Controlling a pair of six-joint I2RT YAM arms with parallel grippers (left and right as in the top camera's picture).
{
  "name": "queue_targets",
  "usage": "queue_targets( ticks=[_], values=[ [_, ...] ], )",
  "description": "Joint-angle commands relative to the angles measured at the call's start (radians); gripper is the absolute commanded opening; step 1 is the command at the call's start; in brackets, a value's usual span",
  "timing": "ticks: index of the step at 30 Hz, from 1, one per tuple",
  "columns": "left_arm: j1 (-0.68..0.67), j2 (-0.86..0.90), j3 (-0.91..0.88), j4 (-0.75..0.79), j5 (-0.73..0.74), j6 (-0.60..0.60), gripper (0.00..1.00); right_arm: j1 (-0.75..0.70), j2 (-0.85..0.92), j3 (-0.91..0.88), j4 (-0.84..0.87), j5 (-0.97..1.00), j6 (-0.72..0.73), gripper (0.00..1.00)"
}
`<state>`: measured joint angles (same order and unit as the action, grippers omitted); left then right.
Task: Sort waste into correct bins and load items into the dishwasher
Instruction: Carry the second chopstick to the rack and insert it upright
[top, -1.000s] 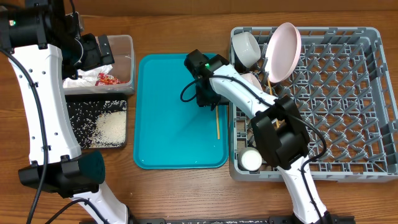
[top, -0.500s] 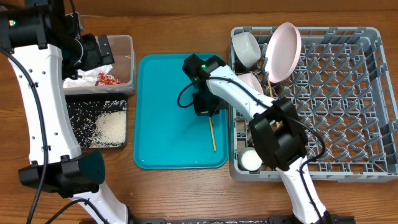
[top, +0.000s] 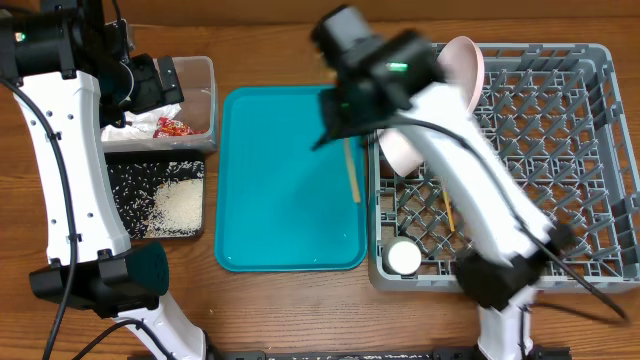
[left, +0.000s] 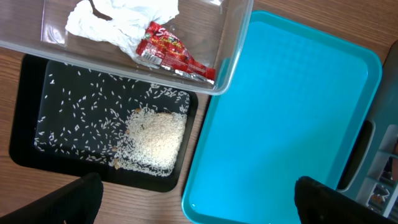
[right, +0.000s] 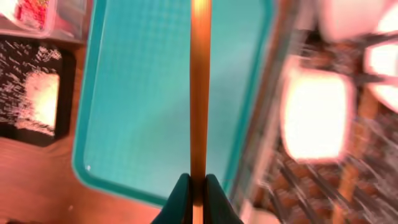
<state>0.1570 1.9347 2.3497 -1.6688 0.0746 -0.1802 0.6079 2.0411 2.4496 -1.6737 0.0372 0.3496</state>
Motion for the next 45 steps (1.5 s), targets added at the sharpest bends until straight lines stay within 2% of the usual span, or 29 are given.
queue_targets(
  ticks=[1,7,12,17,26,33,35,36,39,41,45],
  values=[
    [0.0,-0.005,0.007,0.001,0.003,0.011,1.0,-0.05,-0.069,-0.003,-0.021,0.026,0.016,0.04],
    [0.0,-0.005,0.007,0.0,0.003,0.011,1.0,-0.096,-0.187,-0.074,-0.021,0.057,0.017,0.04],
    [0.0,-0.005,0.007,0.001,0.003,0.011,1.0,-0.179,-0.283,-0.256,-0.02,0.095,0.017,0.04],
    [0.0,-0.005,0.007,0.001,0.003,0.011,1.0,-0.277,-0.299,-0.454,-0.015,0.108,0.016,0.04],
    [0.0,-0.005,0.007,0.001,0.003,0.011,1.0,-0.353,-0.298,-0.85,0.198,0.122,0.001,0.04],
    [0.0,-0.005,0.007,0.001,0.003,0.011,1.0,-0.374,-0.298,-1.001,0.312,0.132,-0.071,0.05],
    [0.0,-0.005,0.007,0.001,0.003,0.011,1.0,-0.374,-0.298,-1.006,0.315,0.135,-0.1,0.1],
    [0.0,-0.005,0.007,0.001,0.003,0.011,1.0,-0.374,-0.298,-1.006,0.316,0.135,-0.116,0.17],
    [0.0,-0.005,0.007,0.001,0.003,0.011,1.0,-0.374,-0.298,-1.006,0.32,0.135,-0.122,0.47],
    [0.0,-0.005,0.007,0.001,0.003,0.011,1.0,-0.374,-0.298,-1.006,0.32,0.135,-0.122,0.52],
    [0.0,-0.005,0.007,0.001,0.003,0.011,1.0,-0.373,-0.299,-0.993,0.309,0.134,-0.122,0.52]
  ],
)
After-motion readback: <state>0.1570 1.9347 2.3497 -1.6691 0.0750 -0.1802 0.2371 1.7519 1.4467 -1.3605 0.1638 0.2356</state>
